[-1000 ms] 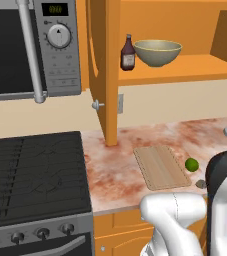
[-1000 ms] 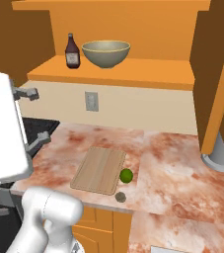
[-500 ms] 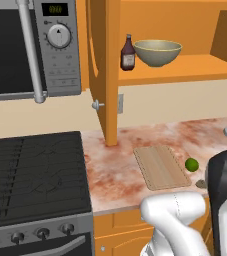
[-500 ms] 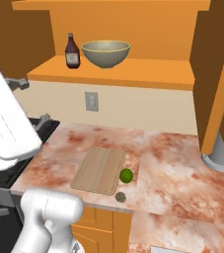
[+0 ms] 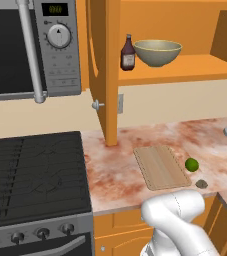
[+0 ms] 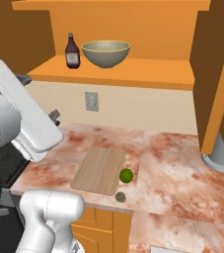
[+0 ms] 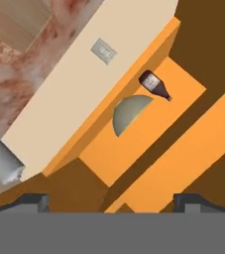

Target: Open the cabinet. Place the bowl and condiment on the counter. Then place the lime and garlic on the cutting board.

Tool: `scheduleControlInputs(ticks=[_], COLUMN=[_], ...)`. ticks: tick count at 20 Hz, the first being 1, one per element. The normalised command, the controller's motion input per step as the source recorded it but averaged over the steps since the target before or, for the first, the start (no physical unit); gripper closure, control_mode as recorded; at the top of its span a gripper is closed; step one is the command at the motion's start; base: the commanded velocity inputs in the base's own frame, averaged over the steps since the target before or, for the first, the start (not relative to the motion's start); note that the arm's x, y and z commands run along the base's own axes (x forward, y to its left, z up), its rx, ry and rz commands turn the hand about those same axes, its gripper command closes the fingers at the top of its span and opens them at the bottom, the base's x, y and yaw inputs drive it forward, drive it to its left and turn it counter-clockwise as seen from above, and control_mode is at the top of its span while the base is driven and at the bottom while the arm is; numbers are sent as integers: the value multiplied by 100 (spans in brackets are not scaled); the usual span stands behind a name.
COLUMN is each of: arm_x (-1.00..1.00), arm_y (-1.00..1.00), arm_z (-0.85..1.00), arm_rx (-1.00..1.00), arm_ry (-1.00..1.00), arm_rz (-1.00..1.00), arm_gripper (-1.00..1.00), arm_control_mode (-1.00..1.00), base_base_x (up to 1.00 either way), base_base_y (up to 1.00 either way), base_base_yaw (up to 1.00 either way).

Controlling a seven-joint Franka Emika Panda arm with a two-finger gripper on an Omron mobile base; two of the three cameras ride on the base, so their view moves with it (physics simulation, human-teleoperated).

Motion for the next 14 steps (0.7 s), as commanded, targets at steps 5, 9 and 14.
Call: scheduleControlInputs(ticks=[5,9,14], arm_x=[35,10,0], arm_y=[4,0,-1], arm_z=[-16,-3,0], arm_rx=[6,4,17], arm_ry=[27,1,-2], arm_rz=[34,5,-4], arm_gripper=[-100,-100,-100], arm_control_mode=[-100,-100,-100], base_base_x=[0,0,0], base_base_y=[0,0,0], base_base_yaw=[0,0,0])
